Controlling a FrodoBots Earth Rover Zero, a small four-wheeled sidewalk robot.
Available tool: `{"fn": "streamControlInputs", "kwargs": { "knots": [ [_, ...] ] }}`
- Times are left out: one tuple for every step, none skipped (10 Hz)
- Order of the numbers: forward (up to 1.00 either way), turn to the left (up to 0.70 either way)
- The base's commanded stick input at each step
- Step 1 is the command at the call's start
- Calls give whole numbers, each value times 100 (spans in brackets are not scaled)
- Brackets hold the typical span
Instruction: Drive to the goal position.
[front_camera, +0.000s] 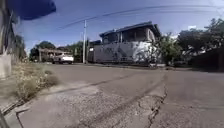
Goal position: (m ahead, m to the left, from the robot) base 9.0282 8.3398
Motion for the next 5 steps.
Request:
{"fn": "streamControlInputs", "kwargs": {
  "knots": [
    [70,23],
    [70,14],
    [70,5],
    [70,0],
    [70,0]
  ]
}}
